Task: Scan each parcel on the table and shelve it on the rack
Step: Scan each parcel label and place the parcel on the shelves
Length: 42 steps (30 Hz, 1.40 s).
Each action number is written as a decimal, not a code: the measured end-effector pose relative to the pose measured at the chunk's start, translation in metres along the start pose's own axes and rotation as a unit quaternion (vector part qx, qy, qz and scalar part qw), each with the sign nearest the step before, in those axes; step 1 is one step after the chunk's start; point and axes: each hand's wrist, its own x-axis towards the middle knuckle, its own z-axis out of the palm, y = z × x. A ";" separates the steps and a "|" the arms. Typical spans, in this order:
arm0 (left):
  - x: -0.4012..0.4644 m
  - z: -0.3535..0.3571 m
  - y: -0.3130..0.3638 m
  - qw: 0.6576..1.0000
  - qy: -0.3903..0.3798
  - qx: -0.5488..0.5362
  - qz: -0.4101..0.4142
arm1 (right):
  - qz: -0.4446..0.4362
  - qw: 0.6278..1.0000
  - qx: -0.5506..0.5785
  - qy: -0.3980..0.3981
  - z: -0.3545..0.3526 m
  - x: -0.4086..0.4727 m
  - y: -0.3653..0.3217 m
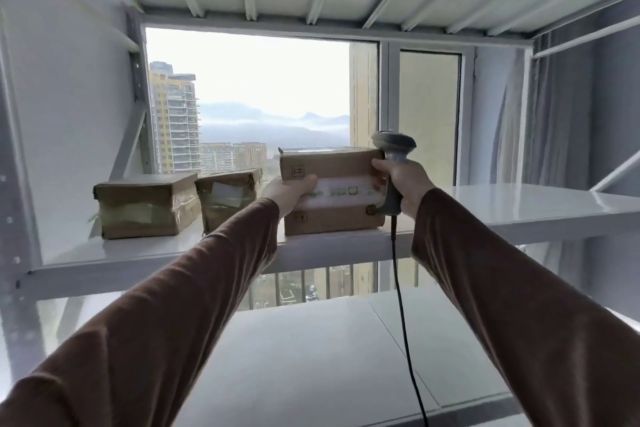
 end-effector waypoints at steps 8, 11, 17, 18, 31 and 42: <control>0.033 -0.011 -0.008 0.995 -0.010 0.090 -0.030 | 0.036 0.998 -0.045 0.019 0.021 0.030 0.004; 0.041 -0.013 -0.012 0.995 -0.012 0.082 -0.048 | 0.043 0.997 -0.058 0.012 0.027 0.038 0.005; 0.048 -0.011 -0.015 0.996 0.008 0.068 -0.064 | 0.040 0.998 -0.053 0.012 0.034 0.048 0.011; 0.048 -0.011 -0.015 0.996 0.015 0.058 -0.063 | 0.035 0.998 -0.051 0.014 0.033 0.048 0.011; -0.006 0.043 0.030 0.959 0.088 0.100 0.251 | -0.086 0.991 -0.094 0.042 -0.024 -0.025 0.010; -0.113 0.255 0.074 0.947 -0.227 -0.094 0.205 | -0.149 0.931 -0.209 0.261 -0.197 -0.156 -0.014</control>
